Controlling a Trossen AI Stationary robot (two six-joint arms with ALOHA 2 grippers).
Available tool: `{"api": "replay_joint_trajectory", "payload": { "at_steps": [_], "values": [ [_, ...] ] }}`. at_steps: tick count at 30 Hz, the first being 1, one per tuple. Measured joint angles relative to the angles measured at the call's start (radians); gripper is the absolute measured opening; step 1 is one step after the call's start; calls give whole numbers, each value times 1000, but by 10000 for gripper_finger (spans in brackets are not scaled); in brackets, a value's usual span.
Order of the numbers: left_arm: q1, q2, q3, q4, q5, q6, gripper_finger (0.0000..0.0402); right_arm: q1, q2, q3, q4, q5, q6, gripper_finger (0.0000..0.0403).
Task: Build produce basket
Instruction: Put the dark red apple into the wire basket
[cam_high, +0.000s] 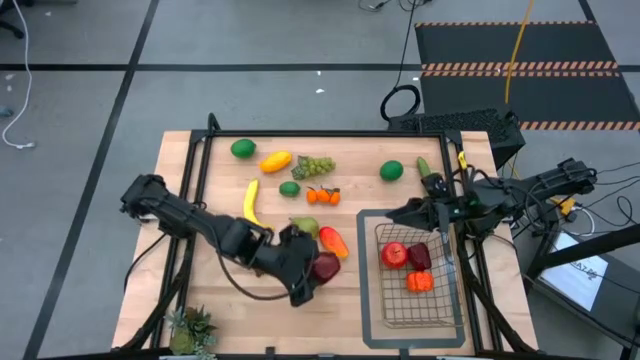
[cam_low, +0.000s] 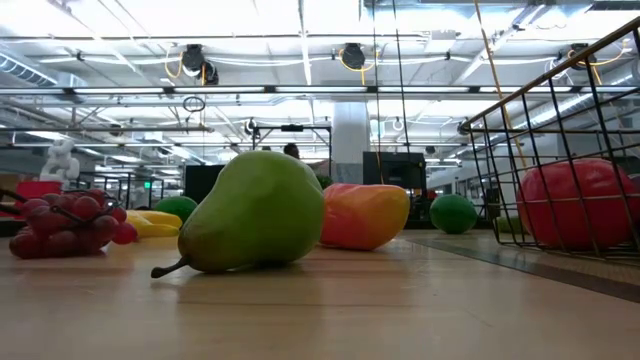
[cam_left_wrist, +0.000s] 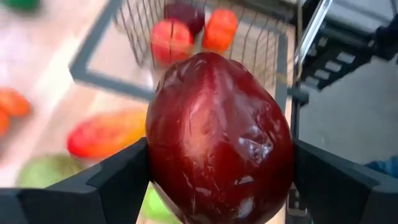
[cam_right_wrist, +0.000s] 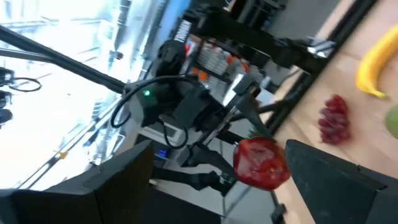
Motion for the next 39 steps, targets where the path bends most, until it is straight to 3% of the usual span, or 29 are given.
{"api": "replay_joint_trajectory", "payload": {
  "at_steps": [12, 22, 33, 39],
  "values": [
    [97, -18, 131, -29, -16, 221, 346, 0, 2, 0, 23, 0, -33, 357],
    [161, -19, 312, -55, -27, 242, 346, 0, 1, 0, 9, 25, -59, 357],
    [217, -19, 466, -262, 62, -59, 347, 0, 1, 0, -6, 53, -82, 357],
    [246, -18, 486, -290, 146, -321, 347, 0, 2, 0, -28, 53, -81, 357]
  ]
}}
